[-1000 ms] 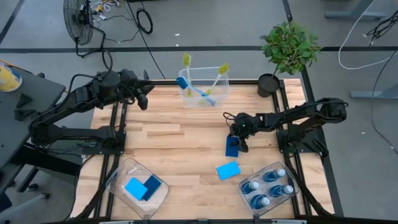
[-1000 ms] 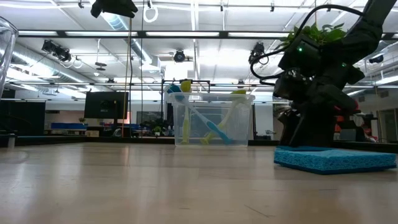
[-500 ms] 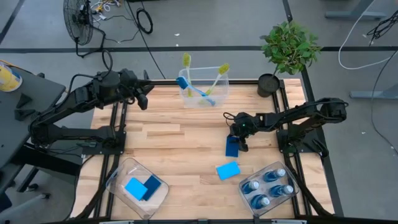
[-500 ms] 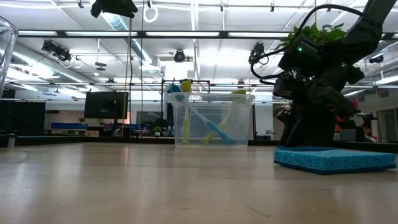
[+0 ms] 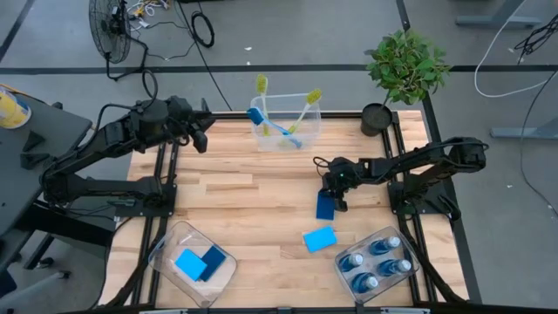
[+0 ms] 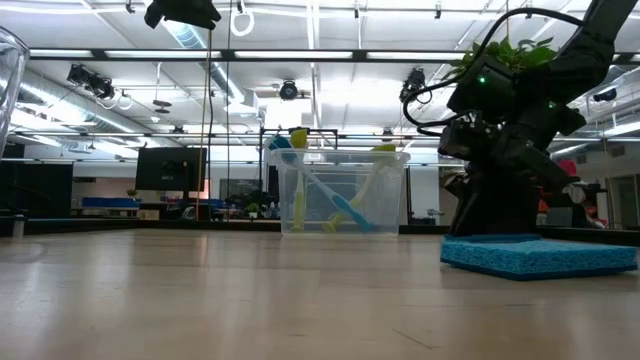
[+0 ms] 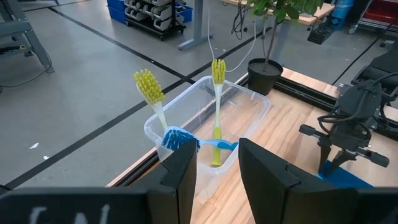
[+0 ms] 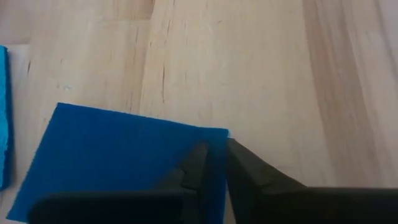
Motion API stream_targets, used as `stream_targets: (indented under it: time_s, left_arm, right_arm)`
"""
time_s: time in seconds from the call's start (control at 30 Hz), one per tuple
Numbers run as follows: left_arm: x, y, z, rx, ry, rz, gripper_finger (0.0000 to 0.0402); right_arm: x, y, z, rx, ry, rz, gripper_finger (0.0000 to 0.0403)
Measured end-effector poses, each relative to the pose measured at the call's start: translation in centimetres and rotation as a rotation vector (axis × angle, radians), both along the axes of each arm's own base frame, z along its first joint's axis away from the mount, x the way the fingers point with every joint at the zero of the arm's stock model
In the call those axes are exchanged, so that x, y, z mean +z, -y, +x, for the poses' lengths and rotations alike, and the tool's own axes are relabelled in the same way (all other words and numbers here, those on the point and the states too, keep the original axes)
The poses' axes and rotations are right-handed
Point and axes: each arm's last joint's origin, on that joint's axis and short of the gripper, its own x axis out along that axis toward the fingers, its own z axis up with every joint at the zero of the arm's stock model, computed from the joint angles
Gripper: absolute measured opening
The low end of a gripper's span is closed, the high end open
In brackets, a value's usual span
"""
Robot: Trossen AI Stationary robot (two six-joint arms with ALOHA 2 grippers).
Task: Pick & Place Kitchen Sink Supplies
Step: Put the blue sponge into the bottom left transparent bin
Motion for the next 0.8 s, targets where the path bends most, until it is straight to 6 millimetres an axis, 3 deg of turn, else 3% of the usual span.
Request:
stream_targets:
  time_s: [0.2,0.43,0.8]
  left_arm:
    - [0.0,0.0,0.0,0.0,0.001,0.0,0.0124]
    - [0.0,0.0,0.0,0.0,0.001,0.0,0.0124]
    - [0.0,0.0,0.0,0.0,0.002,0.001,0.0124]
  right_arm:
    - [0.0,0.0,0.0,-0.025,-0.003,0.017,0.0007]
    - [0.7,0.1,0.7,-0.07,0.019,0.065,0.0002]
    - [5.7,0.8,4.8,-0.045,0.202,0.018,0.0]
